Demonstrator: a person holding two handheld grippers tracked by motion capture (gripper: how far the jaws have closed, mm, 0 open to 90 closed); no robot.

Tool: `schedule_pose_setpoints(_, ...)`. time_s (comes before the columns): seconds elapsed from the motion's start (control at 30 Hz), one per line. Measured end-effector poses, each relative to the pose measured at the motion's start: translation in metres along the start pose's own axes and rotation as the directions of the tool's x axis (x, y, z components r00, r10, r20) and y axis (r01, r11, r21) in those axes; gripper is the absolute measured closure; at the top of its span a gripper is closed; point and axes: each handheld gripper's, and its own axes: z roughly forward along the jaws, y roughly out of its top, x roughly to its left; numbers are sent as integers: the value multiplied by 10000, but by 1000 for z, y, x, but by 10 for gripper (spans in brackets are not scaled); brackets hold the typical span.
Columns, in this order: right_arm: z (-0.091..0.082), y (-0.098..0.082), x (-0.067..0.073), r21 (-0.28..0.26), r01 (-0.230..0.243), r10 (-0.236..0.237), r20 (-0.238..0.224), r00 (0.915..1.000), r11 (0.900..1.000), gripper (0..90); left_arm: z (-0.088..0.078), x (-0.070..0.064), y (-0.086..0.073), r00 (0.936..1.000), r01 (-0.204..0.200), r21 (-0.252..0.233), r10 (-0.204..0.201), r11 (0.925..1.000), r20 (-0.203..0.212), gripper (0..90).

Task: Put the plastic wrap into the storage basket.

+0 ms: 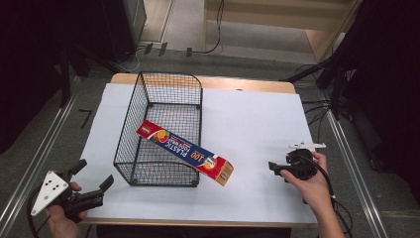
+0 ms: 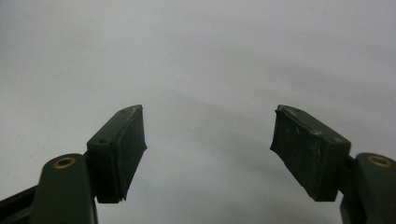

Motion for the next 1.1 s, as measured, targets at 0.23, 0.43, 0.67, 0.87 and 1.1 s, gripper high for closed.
schedule_pose_setpoints(0.23, -9, -18, -13, -416, 0, 11, 267, 9996, 9991, 241, 0, 0, 0, 10000, 23, -27, -23, 10000, 23, 30)
schedule_pose_setpoints(0.43, -15, -27, -24, -689, -258, 289, 442, 9986, 9973, 256, 0, 0, 1, 10000, 30, -41, -29, 10000, 60, 30)
schedule_pose_setpoints(0.67, -24, -40, -38, -1042, -443, 519, 720, 9961, 9936, 264, -1, 0, 1, 10000, 36, -38, -36, 10000, 22, 30)
schedule_pose_setpoints(0.87, -33, -53, -49, -1346, -766, 866, 699, 9938, 9879, 264, -1, 0, 1, 10000, 31, -75, -30, 10000, 44, 30)
schedule_pose_setpoints(1.1, -42, -63, -61, -1679, -1068, 1217, 809, 9893, 9800, 264, 0, 1, 2, 10000, 10, -91, -9, 10000, 83, 30)
